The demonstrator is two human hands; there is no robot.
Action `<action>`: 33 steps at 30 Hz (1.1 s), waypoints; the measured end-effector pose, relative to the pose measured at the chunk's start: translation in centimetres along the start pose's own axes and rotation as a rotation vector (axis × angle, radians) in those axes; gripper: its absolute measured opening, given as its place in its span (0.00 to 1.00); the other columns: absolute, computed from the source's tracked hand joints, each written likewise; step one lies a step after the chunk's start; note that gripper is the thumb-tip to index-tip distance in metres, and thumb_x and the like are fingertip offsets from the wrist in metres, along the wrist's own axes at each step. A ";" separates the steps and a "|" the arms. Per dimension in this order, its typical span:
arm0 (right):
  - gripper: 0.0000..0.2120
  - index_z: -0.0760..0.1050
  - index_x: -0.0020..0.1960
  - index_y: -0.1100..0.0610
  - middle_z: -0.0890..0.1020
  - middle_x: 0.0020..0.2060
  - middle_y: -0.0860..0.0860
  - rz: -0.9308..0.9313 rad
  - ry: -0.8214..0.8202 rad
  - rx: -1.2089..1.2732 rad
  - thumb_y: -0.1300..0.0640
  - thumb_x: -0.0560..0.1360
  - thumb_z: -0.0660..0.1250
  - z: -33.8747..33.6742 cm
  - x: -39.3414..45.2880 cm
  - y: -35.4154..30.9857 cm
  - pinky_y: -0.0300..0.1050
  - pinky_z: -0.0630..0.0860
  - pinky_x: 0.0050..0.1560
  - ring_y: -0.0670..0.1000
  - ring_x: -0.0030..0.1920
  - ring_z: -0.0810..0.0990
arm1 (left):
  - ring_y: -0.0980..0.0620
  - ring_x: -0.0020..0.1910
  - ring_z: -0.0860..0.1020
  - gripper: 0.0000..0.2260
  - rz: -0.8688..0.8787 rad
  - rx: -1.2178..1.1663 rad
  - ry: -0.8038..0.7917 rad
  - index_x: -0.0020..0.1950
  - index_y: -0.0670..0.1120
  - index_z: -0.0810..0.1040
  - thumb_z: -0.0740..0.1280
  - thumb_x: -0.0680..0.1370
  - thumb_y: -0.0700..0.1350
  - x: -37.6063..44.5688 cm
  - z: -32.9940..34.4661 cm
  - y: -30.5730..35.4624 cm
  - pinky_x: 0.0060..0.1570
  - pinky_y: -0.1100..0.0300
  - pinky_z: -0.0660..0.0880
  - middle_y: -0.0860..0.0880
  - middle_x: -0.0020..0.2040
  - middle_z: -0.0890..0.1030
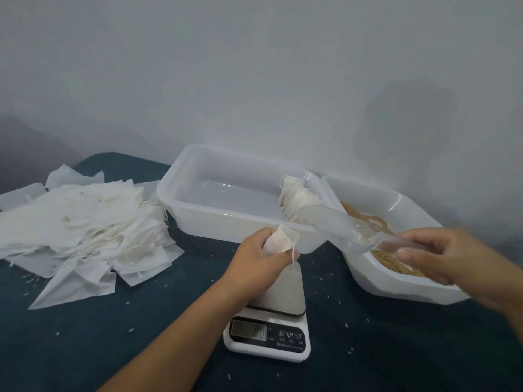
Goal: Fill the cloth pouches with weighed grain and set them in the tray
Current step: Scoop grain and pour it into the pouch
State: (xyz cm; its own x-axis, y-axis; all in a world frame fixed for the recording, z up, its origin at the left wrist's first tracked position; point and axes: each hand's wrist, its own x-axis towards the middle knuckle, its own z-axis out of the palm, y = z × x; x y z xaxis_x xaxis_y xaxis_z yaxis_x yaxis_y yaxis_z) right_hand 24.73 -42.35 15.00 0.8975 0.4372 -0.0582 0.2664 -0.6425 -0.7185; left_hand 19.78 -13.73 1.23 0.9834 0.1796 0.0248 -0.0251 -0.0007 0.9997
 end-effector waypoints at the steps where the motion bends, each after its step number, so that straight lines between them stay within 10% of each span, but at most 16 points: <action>1: 0.25 0.86 0.55 0.45 0.71 0.31 0.48 -0.005 0.002 0.060 0.34 0.62 0.78 0.8 0.3 0.7 0.35 0.63 0.27 0.46 0.28 0.62 | 0.61 0.39 0.78 0.07 -0.027 -0.040 -0.012 0.51 0.57 0.82 0.75 0.75 0.53 -0.1 0.0 0.3 0.37 0.67 0.73 0.62 0.37 0.80; 10: 0.19 0.81 0.46 0.55 0.77 0.31 0.47 -0.144 0.004 0.487 0.43 0.64 0.80 10.6 5.3 2.0 0.36 0.67 0.27 0.45 0.27 0.68 | 0.55 0.48 0.81 0.21 -0.225 -0.413 -0.227 0.55 0.54 0.85 0.79 0.65 0.57 -0.5 -1.2 1.2 0.45 0.59 0.75 0.54 0.49 0.86; 14: 0.25 0.81 0.60 0.57 0.87 0.53 0.50 -0.239 -0.079 0.537 0.45 0.68 0.80 13.2 7.2 0.6 0.36 0.68 0.28 0.44 0.30 0.71 | 0.57 0.44 0.80 0.18 -0.174 -0.420 -0.450 0.56 0.54 0.86 0.77 0.69 0.59 -0.3 -2.1 0.9 0.42 0.61 0.76 0.52 0.51 0.83; 18: 0.18 0.81 0.52 0.54 0.85 0.43 0.60 -0.305 -0.091 0.529 0.46 0.70 0.81 14.5 7.8 0.1 0.37 0.70 0.29 0.47 0.32 0.76 | 0.55 0.44 0.80 0.19 -0.158 -0.428 -0.553 0.59 0.54 0.85 0.78 0.71 0.59 -0.3 -2.1 0.6 0.42 0.62 0.76 0.51 0.51 0.83; 29: 0.14 0.72 0.41 0.59 0.75 0.30 0.48 -0.411 0.193 0.729 0.60 0.74 0.78 14.9 5.9 0.1 0.36 0.71 0.28 0.43 0.27 0.71 | 0.43 0.68 0.78 0.26 -0.016 -0.327 -0.510 0.71 0.50 0.78 0.75 0.75 0.54 -0.1 -2.3 1.0 0.68 0.47 0.76 0.43 0.67 0.80; 33: 0.13 0.74 0.39 0.54 0.74 0.30 0.47 -0.388 0.263 0.707 0.60 0.75 0.77 15.0 6.0 0.5 0.35 0.71 0.30 0.43 0.29 0.71 | 0.41 0.61 0.83 0.12 -0.010 -0.243 -0.256 0.59 0.49 0.85 0.72 0.77 0.50 0.4 -1.6 0.4 0.60 0.51 0.80 0.40 0.60 0.85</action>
State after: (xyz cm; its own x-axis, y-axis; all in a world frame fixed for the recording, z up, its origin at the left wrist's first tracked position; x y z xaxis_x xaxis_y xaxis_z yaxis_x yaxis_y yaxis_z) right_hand 24.96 -30.68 3.89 0.8637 0.3285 0.3824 0.3685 0.1063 -0.9235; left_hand 19.84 -12.08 1.60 0.9962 -0.0741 0.0461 -0.0271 0.2398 0.9705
